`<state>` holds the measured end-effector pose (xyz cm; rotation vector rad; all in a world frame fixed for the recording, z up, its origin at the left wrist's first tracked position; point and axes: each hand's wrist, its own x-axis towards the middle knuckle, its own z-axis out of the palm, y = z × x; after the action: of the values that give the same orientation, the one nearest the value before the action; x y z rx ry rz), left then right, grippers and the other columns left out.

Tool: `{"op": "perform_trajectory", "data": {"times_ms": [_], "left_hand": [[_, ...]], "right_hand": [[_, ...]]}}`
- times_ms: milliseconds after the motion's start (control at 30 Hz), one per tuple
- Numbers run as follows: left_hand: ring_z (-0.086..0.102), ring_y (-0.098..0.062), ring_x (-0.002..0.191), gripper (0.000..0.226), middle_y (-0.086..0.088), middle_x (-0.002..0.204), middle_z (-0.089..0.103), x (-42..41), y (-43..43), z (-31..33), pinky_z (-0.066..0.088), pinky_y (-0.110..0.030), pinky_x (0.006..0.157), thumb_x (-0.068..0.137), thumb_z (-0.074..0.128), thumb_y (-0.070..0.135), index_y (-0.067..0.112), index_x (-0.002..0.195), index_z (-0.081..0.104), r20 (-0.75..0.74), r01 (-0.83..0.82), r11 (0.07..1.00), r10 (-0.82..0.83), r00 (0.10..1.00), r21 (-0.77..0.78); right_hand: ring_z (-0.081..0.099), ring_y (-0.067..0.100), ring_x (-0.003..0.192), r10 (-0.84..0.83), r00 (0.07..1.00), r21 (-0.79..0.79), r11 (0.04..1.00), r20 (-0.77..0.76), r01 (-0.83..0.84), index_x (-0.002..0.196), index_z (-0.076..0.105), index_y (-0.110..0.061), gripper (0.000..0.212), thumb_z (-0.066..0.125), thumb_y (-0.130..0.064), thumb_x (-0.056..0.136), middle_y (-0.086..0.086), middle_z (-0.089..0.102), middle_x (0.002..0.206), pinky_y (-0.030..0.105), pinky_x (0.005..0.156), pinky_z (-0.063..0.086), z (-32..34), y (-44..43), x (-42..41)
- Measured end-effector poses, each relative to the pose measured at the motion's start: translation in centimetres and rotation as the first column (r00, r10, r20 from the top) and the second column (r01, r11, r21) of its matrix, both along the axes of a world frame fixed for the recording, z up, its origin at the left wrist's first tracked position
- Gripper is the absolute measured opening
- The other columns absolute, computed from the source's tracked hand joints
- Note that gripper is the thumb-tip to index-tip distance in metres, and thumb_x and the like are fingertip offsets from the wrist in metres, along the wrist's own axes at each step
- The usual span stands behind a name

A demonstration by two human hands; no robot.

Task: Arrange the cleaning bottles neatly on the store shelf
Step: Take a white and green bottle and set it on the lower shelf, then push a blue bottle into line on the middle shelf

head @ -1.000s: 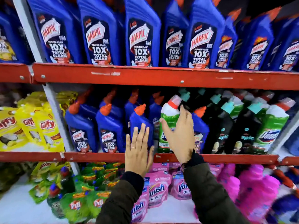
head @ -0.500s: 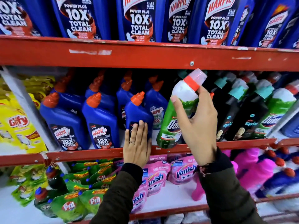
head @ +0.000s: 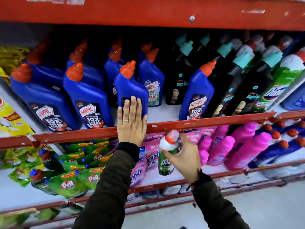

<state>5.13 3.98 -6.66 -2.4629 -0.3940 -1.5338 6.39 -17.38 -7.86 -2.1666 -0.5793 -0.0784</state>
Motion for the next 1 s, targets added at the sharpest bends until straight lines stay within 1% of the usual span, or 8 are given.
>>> {"op": "perform_trajectory", "data": {"times_ms": [200, 367, 500, 567, 633, 733, 833, 1000], "left_hand": [[-0.024, -0.020, 0.155, 0.084, -0.007, 0.166, -0.028, 0.1, 0.1, -0.1, -0.010, -0.041, 0.128, 0.102, 0.040, 0.033, 0.008, 0.161, -0.015, -0.007, -0.001, 1.000, 0.001, 1.000, 0.000], [-0.024, -0.019, 0.155, 0.085, -0.006, 0.167, -0.025, 0.1, 0.2, -0.2, -0.009, -0.041, 0.128, 0.103, 0.042, 0.033, 0.009, 0.161, -0.015, -0.012, 0.015, 1.000, -0.015, 1.000, -0.017], [-0.023, -0.019, 0.155, 0.084, -0.007, 0.167, -0.025, 0.2, 0.2, -0.2, -0.009, -0.041, 0.129, 0.104, 0.042, 0.033, 0.009, 0.161, -0.014, -0.009, 0.013, 1.000, -0.013, 1.000, -0.021], [-0.023, -0.020, 0.156, 0.084, -0.006, 0.167, -0.026, 0.2, 0.2, -0.3, -0.008, -0.041, 0.129, 0.104, 0.043, 0.033, 0.009, 0.161, -0.013, -0.002, 0.007, 1.000, -0.007, 1.000, -0.010], [-0.022, -0.020, 0.156, 0.084, -0.006, 0.167, -0.026, 0.2, 0.2, -0.2, -0.008, -0.041, 0.129, 0.103, 0.042, 0.033, 0.008, 0.161, -0.012, 0.004, 0.011, 1.000, -0.011, 1.000, -0.005], [-0.020, -0.020, 0.157, 0.083, -0.007, 0.168, -0.023, 0.3, 0.2, -0.2, -0.008, -0.041, 0.129, 0.102, 0.042, 0.032, 0.008, 0.162, -0.011, 0.020, 0.027, 1.000, -0.027, 0.999, 0.004], [-0.018, -0.021, 0.157, 0.083, -0.008, 0.168, -0.022, 0.3, 0.3, -0.2, -0.007, -0.041, 0.129, 0.102, 0.043, 0.032, 0.007, 0.162, -0.009, 0.027, 0.029, 1.000, -0.029, 0.999, 0.007], [-0.016, -0.021, 0.158, 0.083, -0.008, 0.169, -0.019, 0.3, 0.3, -0.2, -0.006, -0.042, 0.130, 0.101, 0.043, 0.032, 0.007, 0.162, -0.007, 0.037, 0.039, 0.999, -0.039, 0.999, 0.007]], "right_hand": [[0.072, 0.012, 0.090, 0.031, 0.991, -0.094, 0.995, -0.134, -0.044, 0.109, 0.058, -0.031, 0.051, 0.090, -0.043, 0.072, -0.018, 0.066, 0.095, 0.007, 0.068, 0.041, -6.3, -0.1, 0.5], [0.072, 0.013, 0.097, 0.029, 0.987, -0.114, 0.992, -0.160, -0.047, 0.118, 0.050, -0.032, 0.061, 0.090, -0.040, 0.074, -0.007, 0.074, 0.109, 0.028, 0.083, 0.060, -6.4, -0.1, 1.5], [0.071, 0.008, 0.106, 0.066, 0.987, -0.104, 0.991, -0.146, -0.081, 0.137, 0.042, -0.034, 0.081, 0.092, -0.043, 0.074, -0.010, 0.073, 0.121, 0.025, 0.090, 0.061, -6.4, -0.5, 1.4], [0.062, -0.001, 0.122, 0.085, 0.987, -0.059, 0.994, -0.139, -0.094, 0.144, 0.036, -0.038, 0.093, 0.092, -0.052, 0.072, -0.014, 0.062, 0.137, 0.010, 0.100, 0.052, -6.0, -0.9, 0.9], [0.043, -0.002, 0.141, 0.047, 0.998, -0.001, 0.999, 0.030, -0.047, 0.151, 0.036, -0.030, 0.094, 0.085, -0.060, 0.076, -0.012, 0.043, 0.152, 0.004, 0.115, 0.032, -4.8, -0.9, 0.7], [0.036, 0.019, 0.150, -0.190, 0.905, 0.238, 0.966, 0.380, 0.103, 0.153, 0.041, -0.009, 0.079, 0.076, -0.044, 0.091, 0.012, 0.037, 0.157, 0.026, 0.128, 0.025, -0.6, 0.0, 1.7], [0.030, 0.025, 0.154, -0.351, 0.821, 0.365, 0.912, 0.450, 0.190, 0.161, 0.030, -0.002, 0.078, 0.067, -0.032, 0.099, 0.016, 0.031, 0.163, 0.036, 0.130, 0.022, 5.8, 1.2, 3.8], [0.038, 0.040, 0.148, -0.329, 0.873, 0.118, 0.944, 0.359, 0.307, 0.158, 0.034, 0.003, 0.083, 0.072, -0.036, 0.096, 0.022, 0.043, 0.159, 0.043, 0.123, 0.027, 12.2, 1.7, 6.7]]}}
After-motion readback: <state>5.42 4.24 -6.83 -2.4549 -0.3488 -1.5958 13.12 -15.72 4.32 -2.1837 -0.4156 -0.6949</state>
